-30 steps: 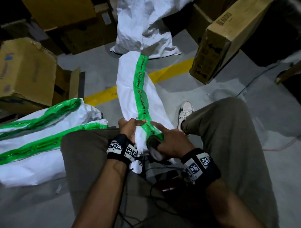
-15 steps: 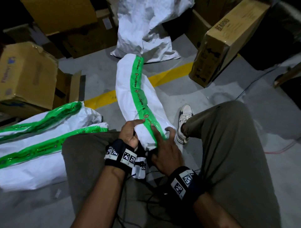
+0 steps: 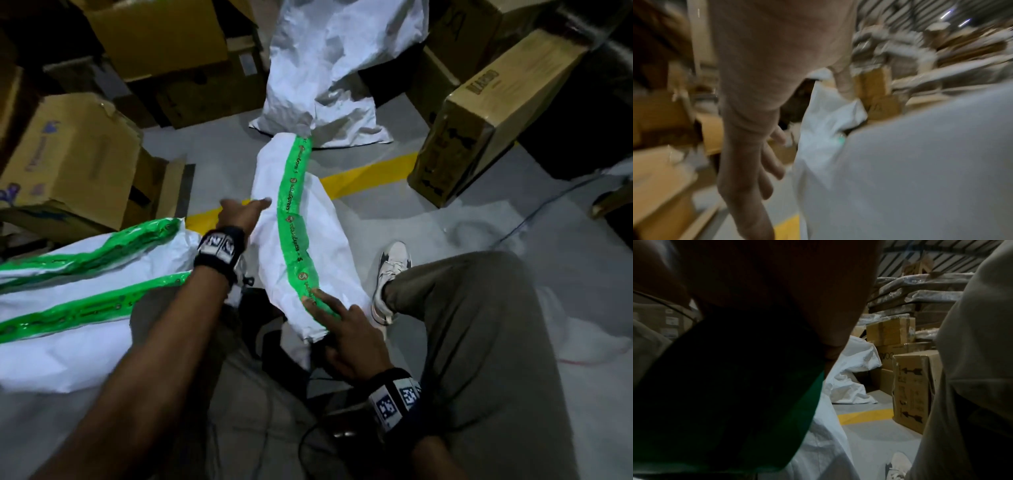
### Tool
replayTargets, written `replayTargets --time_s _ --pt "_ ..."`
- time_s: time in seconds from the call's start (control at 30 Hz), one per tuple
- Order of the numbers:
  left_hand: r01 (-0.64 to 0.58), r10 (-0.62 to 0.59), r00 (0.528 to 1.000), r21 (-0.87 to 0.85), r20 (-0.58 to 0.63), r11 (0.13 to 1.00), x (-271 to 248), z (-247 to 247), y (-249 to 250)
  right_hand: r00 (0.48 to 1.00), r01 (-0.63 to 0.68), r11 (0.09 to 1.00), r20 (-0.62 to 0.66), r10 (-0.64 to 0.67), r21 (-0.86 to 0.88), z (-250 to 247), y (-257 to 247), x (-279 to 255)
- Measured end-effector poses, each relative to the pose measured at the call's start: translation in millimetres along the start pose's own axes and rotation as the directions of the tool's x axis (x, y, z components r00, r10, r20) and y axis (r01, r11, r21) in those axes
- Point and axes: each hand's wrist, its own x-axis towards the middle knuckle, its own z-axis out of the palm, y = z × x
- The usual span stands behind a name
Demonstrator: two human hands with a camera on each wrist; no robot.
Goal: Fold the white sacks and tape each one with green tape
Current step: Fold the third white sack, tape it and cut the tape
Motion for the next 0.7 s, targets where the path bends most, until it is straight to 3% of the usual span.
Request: replayTargets --time_s 0.13,0.33,0.57,0.7 --pt "0.065 -0.095 0.984 0.190 0.154 0.980 48.2 24.8 23.4 0.986 0.085 0.995 0.137 -0.090 0.042 4.5 7.2 4.4" --pt "-0.108 -0.065 0.954 0.539 0.291 0.835 71.0 57.8 14.4 0.956 0.118 0.989 0.257 -0.138 0.093 7.2 9.6 15.7" --pt "0.008 -0.032 0.999 0.719 0.019 0.695 106.8 16.0 0.5 0.950 0.137 0.988 0.274 -0.149 0.065 20.8 -2.4 33.1" --pt "0.031 -0.036 0.999 0.831 -0.013 0.556 125.4 -9.8 -22.9 0.923 0.190 0.975 0.319 -0.217 0.113 24.9 -9.9 39.1"
